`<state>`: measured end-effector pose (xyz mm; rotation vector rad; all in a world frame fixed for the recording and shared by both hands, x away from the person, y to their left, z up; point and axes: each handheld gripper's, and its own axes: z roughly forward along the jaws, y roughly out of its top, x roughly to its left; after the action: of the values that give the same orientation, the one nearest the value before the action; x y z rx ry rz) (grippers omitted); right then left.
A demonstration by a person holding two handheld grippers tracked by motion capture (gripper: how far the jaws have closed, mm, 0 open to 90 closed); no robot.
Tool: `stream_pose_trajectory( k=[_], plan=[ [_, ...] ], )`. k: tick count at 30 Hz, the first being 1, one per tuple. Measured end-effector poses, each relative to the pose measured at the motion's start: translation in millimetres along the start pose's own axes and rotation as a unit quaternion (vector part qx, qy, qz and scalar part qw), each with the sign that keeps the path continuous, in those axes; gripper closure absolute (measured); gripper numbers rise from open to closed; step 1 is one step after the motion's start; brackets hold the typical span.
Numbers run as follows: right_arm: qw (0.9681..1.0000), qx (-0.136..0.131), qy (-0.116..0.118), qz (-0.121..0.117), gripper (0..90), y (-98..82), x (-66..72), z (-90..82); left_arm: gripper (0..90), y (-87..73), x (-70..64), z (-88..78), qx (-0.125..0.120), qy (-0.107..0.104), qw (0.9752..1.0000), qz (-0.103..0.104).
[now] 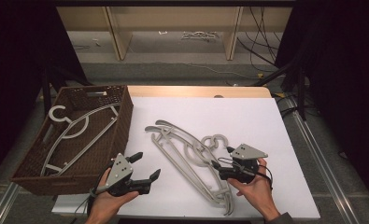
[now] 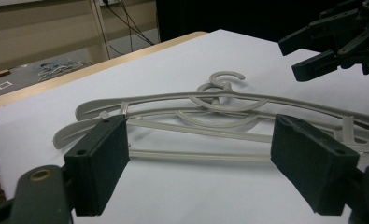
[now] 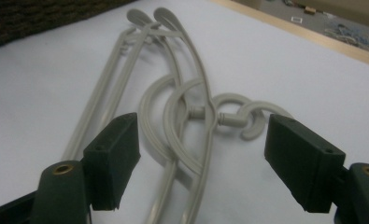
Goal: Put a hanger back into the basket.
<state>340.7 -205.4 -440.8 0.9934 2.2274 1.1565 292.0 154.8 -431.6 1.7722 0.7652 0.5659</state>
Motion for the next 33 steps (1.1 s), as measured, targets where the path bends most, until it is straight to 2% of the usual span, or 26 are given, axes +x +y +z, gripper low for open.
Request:
stream_pose_trajectory(
  k=[4, 7, 8, 9, 12, 13, 15, 18, 21, 22, 25, 26, 27, 28, 29, 31, 32, 33],
  plan=[
    [0.9995, 0.029, -0.008, 0.004, 28.8, -0.8, -7.0, 7.7, 19.3, -1.4, 0.7, -1.1, 0.004, 0.005, 0.9999, 0.009],
    [0.9984, 0.055, -0.005, 0.012, 28.8, 0.8, -13.6, 17.0, 19.4, -2.0, 2.9, -0.8, 0.003, 0.006, 1.0000, 0.005],
    [0.9984, 0.057, -0.005, 0.008, 28.9, 0.7, -15.5, 19.0, 19.4, -2.6, 3.9, -0.5, 0.006, 0.006, 0.9999, 0.007],
    [0.9981, 0.061, -0.005, 0.010, 28.9, 1.0, -16.9, 21.0, 19.4, -3.7, 4.3, 0.3, 0.004, 0.005, 1.0000, -0.003],
    [0.9967, 0.078, 0.000, 0.020, 31.7, 2.4, -19.2, 25.7, 19.4, -3.3, 4.6, -0.1, 0.007, 0.007, 0.9999, 0.001],
    [0.9968, 0.079, -0.002, 0.014, 31.8, 2.3, -20.7, 27.1, 19.4, -2.9, 4.2, 0.0, 0.008, 0.007, 0.9999, 0.004],
    [0.9958, 0.087, 0.002, 0.028, 34.2, 3.6, -22.4, 30.2, 19.4, -2.9, 3.2, 0.3, 0.007, 0.007, 0.9999, 0.007],
    [0.9955, 0.090, 0.005, 0.027, 37.1, 3.8, -27.7, 36.2, 19.4, -3.3, 2.8, 0.7, 0.010, 0.006, 0.9999, 0.006],
    [0.9939, 0.104, 0.019, 0.032, 42.4, 6.0, -30.0, 40.9, 19.4, -3.1, 3.4, 0.9, 0.011, 0.006, 0.9999, 0.009],
    [0.9946, 0.099, 0.020, 0.025, 43.3, 5.9, -31.0, 43.3, 19.4, -3.2, 3.4, 1.0, 0.012, 0.005, 0.9999, 0.010],
    [0.9938, 0.106, 0.024, 0.021, 46.6, 9.6, -30.1, 48.4, 19.4, -3.4, 2.7, 1.8, 0.009, 0.003, 0.9999, 0.009],
    [0.9950, 0.096, 0.020, 0.022, 48.4, 9.5, -28.9, 52.3, 19.4, -3.4, 2.6, 1.9, 0.009, 0.003, 0.9999, 0.009],
    [0.9940, 0.103, 0.020, 0.029, 49.5, 10.3, -27.5, 54.0, 19.4, -3.6, 2.6, 1.9, 0.009, 0.003, 0.9999, 0.010],
    [0.9927, 0.114, 0.027, 0.024, 49.7, 11.5, -28.5, 55.6, 19.4, -3.5, 2.6, 1.5, 0.013, 0.005, 0.9998, 0.011],
    [0.9931, 0.112, 0.026, 0.022, 50.6, 10.5, -28.4, 59.9, 19.4, -3.4, 2.7, 1.4, 0.013, 0.005, 0.9998, 0.011],
    [0.9914, 0.124, 0.034, 0.027, 53.2, 10.3, -28.3, 63.5, 19.7, -3.1, 3.4, 0.8, 0.013, 0.006, 0.9998, 0.011],
    [0.9922, 0.119, 0.034, 0.018, 54.2, 9.3, -29.5, 65.7, 19.7, -3.4, 3.7, 1.3, 0.011, 0.004, 0.9999, 0.011],
    [0.9909, 0.125, 0.038, 0.031, 55.0, 10.4, -28.5, 65.9, 19.7, -3.7, 3.7, 1.6, 0.011, 0.003, 0.9999, 0.010]
  ],
)
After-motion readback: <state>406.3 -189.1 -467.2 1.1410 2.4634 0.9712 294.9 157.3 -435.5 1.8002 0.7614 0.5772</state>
